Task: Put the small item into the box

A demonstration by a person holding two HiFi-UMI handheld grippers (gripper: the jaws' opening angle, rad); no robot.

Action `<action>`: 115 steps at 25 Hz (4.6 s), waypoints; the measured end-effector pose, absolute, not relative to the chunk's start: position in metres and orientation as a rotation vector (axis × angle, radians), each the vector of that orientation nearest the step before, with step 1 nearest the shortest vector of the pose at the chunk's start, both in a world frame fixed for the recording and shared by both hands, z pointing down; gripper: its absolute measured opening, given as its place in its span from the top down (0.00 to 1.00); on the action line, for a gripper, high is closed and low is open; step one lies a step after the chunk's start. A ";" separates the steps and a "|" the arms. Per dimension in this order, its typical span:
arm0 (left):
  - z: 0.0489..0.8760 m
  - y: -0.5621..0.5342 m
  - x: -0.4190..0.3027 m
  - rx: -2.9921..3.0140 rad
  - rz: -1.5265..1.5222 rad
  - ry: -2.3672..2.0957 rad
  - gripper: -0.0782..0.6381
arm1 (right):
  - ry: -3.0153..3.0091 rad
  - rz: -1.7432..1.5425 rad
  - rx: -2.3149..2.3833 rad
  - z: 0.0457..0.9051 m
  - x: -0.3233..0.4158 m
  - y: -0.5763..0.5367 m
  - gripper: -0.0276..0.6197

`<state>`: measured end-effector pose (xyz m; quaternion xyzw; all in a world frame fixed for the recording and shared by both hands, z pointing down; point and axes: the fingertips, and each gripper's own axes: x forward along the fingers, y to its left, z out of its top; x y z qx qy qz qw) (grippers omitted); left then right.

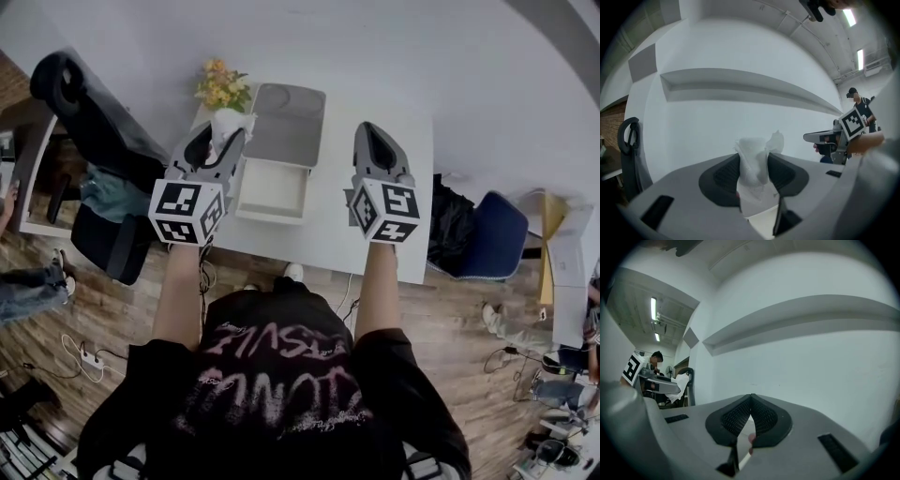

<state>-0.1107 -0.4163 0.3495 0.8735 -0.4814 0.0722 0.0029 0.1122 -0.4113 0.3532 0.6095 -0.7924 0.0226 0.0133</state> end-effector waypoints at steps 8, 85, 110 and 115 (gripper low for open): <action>0.340 -0.422 -0.113 2.745 0.230 -1.548 0.64 | -2.514 0.068 1.861 0.353 0.104 -0.420 0.94; 0.628 -0.399 -0.045 2.268 1.384 -0.796 0.57 | -2.501 0.169 1.764 0.405 0.135 -0.478 0.94; 0.544 -0.420 -0.072 2.433 0.982 -1.213 0.82 | -2.575 0.122 1.715 0.386 0.104 -0.469 0.94; 0.526 -0.428 -0.077 2.435 0.863 -1.296 0.88 | -2.580 0.109 1.720 0.381 0.101 -0.466 0.94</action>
